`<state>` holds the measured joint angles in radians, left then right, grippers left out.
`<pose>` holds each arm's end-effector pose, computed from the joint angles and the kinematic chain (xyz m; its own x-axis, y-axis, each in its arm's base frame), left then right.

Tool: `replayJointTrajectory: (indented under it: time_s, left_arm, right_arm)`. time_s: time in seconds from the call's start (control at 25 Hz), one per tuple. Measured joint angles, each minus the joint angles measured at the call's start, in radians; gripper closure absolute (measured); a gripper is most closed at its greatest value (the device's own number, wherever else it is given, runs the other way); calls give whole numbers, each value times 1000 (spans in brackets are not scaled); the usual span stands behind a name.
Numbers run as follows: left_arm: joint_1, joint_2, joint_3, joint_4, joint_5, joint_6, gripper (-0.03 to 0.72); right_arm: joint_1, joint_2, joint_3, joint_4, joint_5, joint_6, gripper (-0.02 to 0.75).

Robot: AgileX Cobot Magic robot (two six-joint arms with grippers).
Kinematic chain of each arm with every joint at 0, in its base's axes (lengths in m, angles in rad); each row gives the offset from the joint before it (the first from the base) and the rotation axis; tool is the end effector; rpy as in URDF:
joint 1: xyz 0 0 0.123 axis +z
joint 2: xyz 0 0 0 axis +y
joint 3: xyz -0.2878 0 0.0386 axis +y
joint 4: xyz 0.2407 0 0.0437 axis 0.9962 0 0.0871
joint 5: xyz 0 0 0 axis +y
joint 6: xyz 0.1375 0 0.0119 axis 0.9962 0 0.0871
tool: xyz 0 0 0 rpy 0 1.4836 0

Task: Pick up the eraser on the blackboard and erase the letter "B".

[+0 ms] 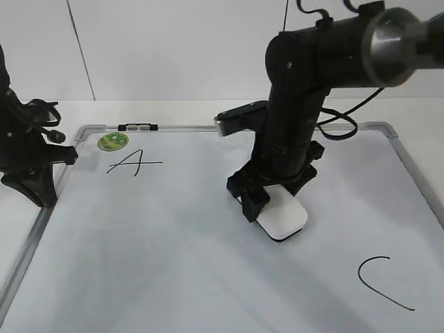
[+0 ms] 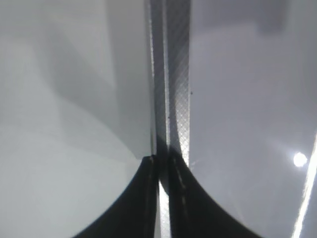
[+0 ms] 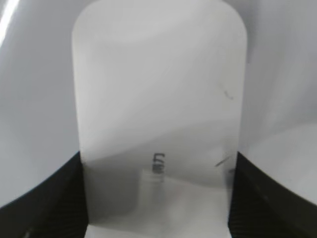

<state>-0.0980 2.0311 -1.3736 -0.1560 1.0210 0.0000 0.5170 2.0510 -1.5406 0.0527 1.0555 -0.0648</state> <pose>0.3739 -0.0551 0.1144 -0.9995 0.0167 0.0258 0.0132 0.9913 -0.1308 0.3543 0.2087 0.1437 -0.8456 -0.5254 -0.0943 -0.5307 0.8465 0.0420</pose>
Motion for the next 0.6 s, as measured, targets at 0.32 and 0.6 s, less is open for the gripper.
replayJointTrajectory:
  time_s: [0.32, 0.6]
  left_arm:
    - [0, 0, 0, 0, 2, 0, 667]
    - [0, 0, 0, 0, 2, 0, 667]
  right_arm:
    - [99, 78, -101, -4, 64, 2, 178]
    - [189, 82, -137, 25, 60, 2, 178]
